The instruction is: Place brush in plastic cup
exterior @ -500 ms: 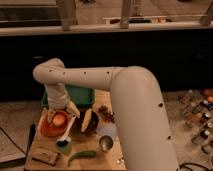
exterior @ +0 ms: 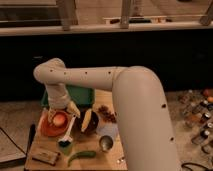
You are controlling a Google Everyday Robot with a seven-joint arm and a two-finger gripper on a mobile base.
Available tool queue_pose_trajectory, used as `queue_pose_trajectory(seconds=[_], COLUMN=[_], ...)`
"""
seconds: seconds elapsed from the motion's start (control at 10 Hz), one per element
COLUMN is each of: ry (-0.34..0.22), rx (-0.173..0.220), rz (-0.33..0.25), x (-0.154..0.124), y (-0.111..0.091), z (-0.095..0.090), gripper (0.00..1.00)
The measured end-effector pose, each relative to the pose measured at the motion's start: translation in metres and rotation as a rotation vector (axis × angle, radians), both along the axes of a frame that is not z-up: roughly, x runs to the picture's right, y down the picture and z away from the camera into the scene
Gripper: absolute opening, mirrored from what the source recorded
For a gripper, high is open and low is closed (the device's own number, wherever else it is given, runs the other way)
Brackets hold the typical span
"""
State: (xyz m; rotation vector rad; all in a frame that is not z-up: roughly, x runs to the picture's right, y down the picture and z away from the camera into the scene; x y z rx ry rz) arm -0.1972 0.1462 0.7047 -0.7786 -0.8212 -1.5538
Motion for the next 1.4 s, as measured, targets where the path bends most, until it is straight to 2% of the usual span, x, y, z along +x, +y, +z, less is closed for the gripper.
queue_pose_trajectory(seconds=[0.3,0.5,1.4], ry=[-0.012,-0.025,-0.027], rx=[0.005,0.03,0.03], rz=[0.002,-0.001,-0.001], x=[0.0017,0.0035,0.0025], y=[0.0012,0.0017,0.0018], z=[-0.0013,-0.0043,-0.0044], gripper=[0.8,0.8,0.8])
